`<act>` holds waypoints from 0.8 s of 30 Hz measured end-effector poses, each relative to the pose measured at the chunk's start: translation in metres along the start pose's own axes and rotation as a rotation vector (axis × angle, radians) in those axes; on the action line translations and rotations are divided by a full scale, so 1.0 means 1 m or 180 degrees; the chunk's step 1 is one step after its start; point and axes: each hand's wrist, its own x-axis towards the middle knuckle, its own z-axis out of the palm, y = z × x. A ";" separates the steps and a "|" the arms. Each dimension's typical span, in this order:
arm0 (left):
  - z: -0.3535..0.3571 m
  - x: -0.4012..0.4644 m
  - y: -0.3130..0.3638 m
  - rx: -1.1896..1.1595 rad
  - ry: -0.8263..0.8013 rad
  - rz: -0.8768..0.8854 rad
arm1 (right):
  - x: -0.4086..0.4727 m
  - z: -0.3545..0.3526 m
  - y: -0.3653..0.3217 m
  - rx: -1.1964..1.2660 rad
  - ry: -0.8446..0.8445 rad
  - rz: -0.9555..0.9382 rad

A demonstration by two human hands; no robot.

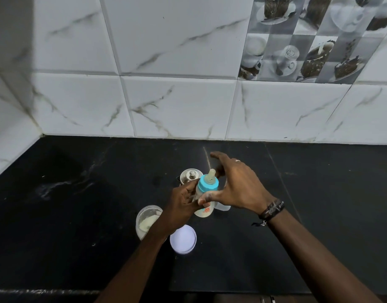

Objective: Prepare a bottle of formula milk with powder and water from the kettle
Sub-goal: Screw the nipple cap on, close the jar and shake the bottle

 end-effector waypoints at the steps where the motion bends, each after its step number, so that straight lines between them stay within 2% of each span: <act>1: 0.000 0.000 0.001 -0.0013 0.0005 0.0011 | 0.000 -0.003 0.002 0.0304 -0.0207 0.0065; 4: -0.001 -0.001 0.004 -0.0082 0.0014 0.0022 | -0.001 -0.011 0.009 0.1438 -0.0749 0.0018; 6: -0.001 -0.001 0.004 -0.0101 0.0019 0.0011 | -0.001 -0.009 0.009 0.1641 -0.0835 -0.0070; 9: 0.000 -0.001 0.002 -0.0074 0.0065 -0.0024 | -0.002 -0.002 0.004 0.1310 -0.0294 -0.0086; 12: -0.001 -0.003 -0.002 0.0008 0.0097 -0.0063 | -0.005 0.000 -0.005 0.0539 0.0162 -0.0042; 15: -0.002 -0.003 -0.002 0.0038 0.0102 -0.0039 | -0.005 0.003 -0.009 -0.0292 0.0199 0.0073; 17: -0.002 0.000 0.001 0.0045 0.0102 -0.0029 | -0.004 0.002 -0.004 0.0076 0.0046 0.0138; 21: -0.004 0.002 0.007 0.0031 0.0084 0.0000 | 0.000 -0.005 0.002 0.1489 -0.0645 0.0023; 24: -0.004 0.004 0.003 -0.0027 0.0109 -0.0069 | 0.003 0.001 0.001 0.1435 -0.0432 -0.0097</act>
